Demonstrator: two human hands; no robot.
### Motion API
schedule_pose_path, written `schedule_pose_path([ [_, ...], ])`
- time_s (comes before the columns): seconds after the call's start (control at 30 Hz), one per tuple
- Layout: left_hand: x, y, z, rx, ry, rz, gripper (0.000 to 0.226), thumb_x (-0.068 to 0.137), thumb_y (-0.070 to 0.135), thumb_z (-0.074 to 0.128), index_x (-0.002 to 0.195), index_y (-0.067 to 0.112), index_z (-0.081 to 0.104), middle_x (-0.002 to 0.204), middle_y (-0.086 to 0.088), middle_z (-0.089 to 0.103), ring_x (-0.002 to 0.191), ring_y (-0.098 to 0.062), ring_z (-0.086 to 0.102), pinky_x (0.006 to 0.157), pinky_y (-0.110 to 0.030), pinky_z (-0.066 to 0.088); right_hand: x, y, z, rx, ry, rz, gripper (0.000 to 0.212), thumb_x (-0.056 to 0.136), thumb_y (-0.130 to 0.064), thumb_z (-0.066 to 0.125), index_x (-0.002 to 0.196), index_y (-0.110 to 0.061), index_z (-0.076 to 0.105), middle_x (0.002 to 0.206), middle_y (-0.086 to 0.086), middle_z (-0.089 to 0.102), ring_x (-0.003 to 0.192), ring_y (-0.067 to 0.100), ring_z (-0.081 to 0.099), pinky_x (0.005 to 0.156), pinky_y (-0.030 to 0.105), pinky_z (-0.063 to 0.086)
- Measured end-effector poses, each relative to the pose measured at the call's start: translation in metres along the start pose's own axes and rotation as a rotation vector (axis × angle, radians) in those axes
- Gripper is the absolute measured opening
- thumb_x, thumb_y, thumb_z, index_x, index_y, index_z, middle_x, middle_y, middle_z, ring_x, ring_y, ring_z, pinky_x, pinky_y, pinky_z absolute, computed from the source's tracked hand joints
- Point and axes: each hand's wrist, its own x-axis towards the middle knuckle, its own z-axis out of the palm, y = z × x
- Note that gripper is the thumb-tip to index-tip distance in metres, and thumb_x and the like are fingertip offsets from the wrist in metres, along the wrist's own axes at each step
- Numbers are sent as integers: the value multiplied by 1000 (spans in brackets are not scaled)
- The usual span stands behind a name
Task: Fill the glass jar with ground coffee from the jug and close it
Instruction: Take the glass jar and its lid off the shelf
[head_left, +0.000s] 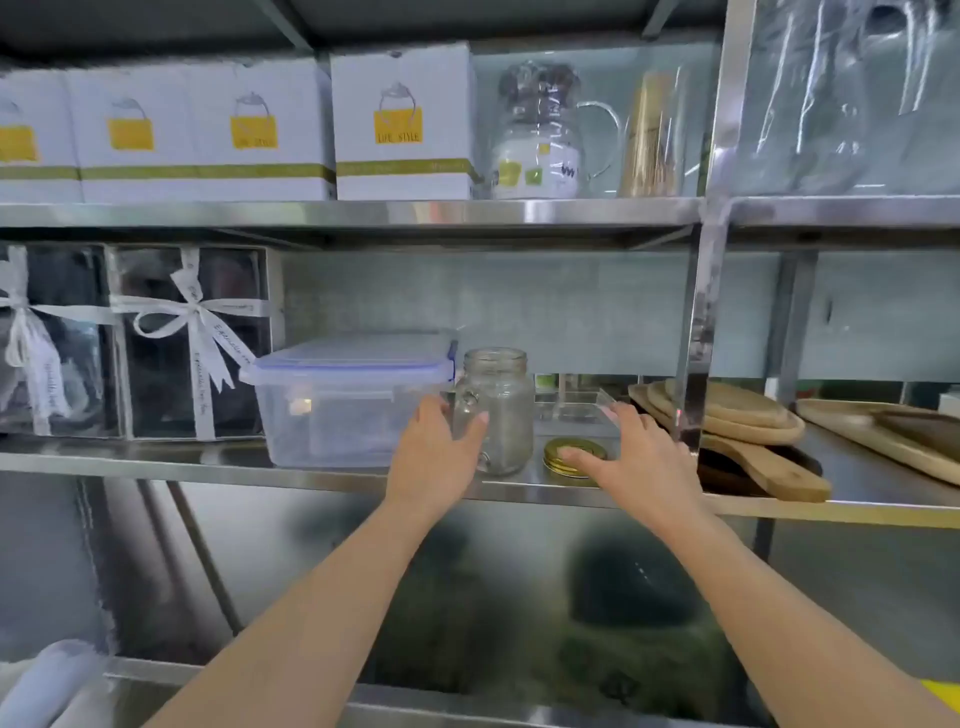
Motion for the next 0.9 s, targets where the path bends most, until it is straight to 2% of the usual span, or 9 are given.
schedule_pose_path([
  [0.1, 6, -7, 11, 20, 45, 19, 39, 87, 45, 50, 105, 11, 47, 102, -8, 59, 94, -27, 56, 78, -39, 43, 12, 3, 16, 29, 10, 48, 86, 72, -70, 52, 137, -18, 30, 138, 9, 46, 120, 29, 46, 97, 46, 34],
  [0.2, 7, -11, 19, -66, 76, 55, 26, 89, 43, 49, 90, 18, 48, 81, 5, 55, 75, -14, 52, 61, -29, 36, 19, 2, 30, 109, -23, 65, 86, 70, -67, 59, 133, -15, 33, 134, 8, 49, 118, 29, 46, 96, 44, 30],
  [0.27, 10, -13, 21, -118, 108, 66, 20, 90, 40, 50, 84, 21, 48, 76, 9, 53, 70, -6, 50, 60, -28, 35, 22, 3, 39, 121, -11, 70, 87, 67, -67, 62, 131, -13, 34, 131, 6, 52, 117, 28, 48, 96, 43, 31],
  [0.37, 14, -13, 22, -255, 113, 28, 20, 91, 34, 50, 75, 23, 49, 75, 2, 56, 65, -10, 51, 59, -29, 39, 25, 8, 47, 123, 5, 122, 94, 64, -69, 63, 133, -14, 30, 128, 5, 55, 115, 28, 50, 95, 44, 32],
  [0.53, 12, -4, 23, -420, 80, -82, 26, 91, 28, 51, 69, 16, 47, 65, -1, 49, 57, -11, 42, 48, -13, 39, 30, 5, 51, 141, -12, 182, 82, 69, -63, 62, 126, -13, 32, 117, 8, 62, 109, 29, 54, 99, 46, 26],
  [0.6, 10, 1, 22, -460, 29, -182, 30, 91, 29, 50, 66, 14, 46, 60, 0, 45, 54, -12, 38, 53, -19, 37, 29, 1, 50, 166, -3, 173, 76, 70, -57, 66, 123, -13, 33, 113, 7, 63, 106, 28, 56, 100, 47, 25],
  [0.73, 8, 15, 16, -597, -2, -310, 32, 91, 33, 50, 64, 17, 47, 57, 1, 40, 56, -16, 34, 62, -31, 32, 7, -4, 43, 238, 113, 115, 56, 65, -50, 71, 102, -23, 37, 96, -1, 60, 93, 21, 55, 92, 43, 31],
  [0.83, -4, 19, 8, -616, 37, -331, 34, 92, 35, 49, 64, 17, 44, 57, 3, 36, 54, -15, 30, 61, -31, 31, -15, -6, 32, 324, 180, 66, 59, 65, -48, 72, 107, -23, 39, 95, -6, 54, 92, 17, 51, 89, 40, 31],
  [0.9, -15, 19, 1, -631, 63, -322, 34, 91, 34, 50, 63, 18, 45, 55, 3, 37, 53, -14, 31, 58, -29, 30, -29, -7, 21, 359, 182, 57, 61, 66, -48, 73, 110, -22, 40, 98, -6, 54, 94, 15, 49, 94, 42, 29],
])
